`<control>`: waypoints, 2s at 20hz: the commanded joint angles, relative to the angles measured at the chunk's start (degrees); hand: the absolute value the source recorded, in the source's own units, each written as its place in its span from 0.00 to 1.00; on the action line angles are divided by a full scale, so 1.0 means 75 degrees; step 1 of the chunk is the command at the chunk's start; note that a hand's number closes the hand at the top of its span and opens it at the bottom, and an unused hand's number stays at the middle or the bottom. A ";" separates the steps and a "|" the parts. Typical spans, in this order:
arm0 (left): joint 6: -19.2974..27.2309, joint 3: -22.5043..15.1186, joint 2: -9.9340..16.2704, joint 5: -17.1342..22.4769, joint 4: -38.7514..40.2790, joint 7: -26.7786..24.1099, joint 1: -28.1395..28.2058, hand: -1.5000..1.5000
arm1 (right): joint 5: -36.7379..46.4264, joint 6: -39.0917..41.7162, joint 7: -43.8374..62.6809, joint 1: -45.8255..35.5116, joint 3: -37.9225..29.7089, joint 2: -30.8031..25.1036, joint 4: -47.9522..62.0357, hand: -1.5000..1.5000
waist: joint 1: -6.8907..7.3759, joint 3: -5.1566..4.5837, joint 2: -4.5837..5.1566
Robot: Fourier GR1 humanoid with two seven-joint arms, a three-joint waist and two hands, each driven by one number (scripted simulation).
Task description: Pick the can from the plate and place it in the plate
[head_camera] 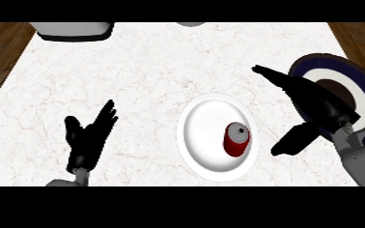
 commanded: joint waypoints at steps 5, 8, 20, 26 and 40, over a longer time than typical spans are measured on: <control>-0.0324 -0.0026 0.0151 -0.0061 -0.0886 0.0216 0.0736 0.50 | 0.1555 0.0089 0.0943 0.0257 0.0713 0.1107 0.0191 0.00 | 0.0065 0.0009 -0.0002; -0.0162 0.0206 -0.0221 -0.0205 -0.0220 0.0294 -0.0024 0.50 | 0.1237 0.0836 0.0827 0.0718 0.0240 0.1040 -0.0147 0.00 | -0.0025 0.0007 0.0007; -0.0340 0.0277 -0.0692 -0.0729 -0.0167 0.0013 0.0287 0.50 | 0.2972 0.1337 0.1018 0.0732 0.0176 0.2530 0.0261 0.00 | 0.0002 0.0007 0.0013; -0.0514 0.0735 -0.0623 -0.0758 0.0295 -0.0049 -0.0003 0.50 | 0.3804 0.1414 0.1198 0.1058 0.0131 0.2799 0.0183 0.00 | -0.0024 0.0006 0.0013; -0.0816 0.0950 -0.0659 -0.0757 -0.0457 0.0320 0.0345 0.50 | 0.5045 0.1785 -0.0179 0.0920 0.0585 0.3597 0.1968 1.00 | 0.0028 0.0007 0.0014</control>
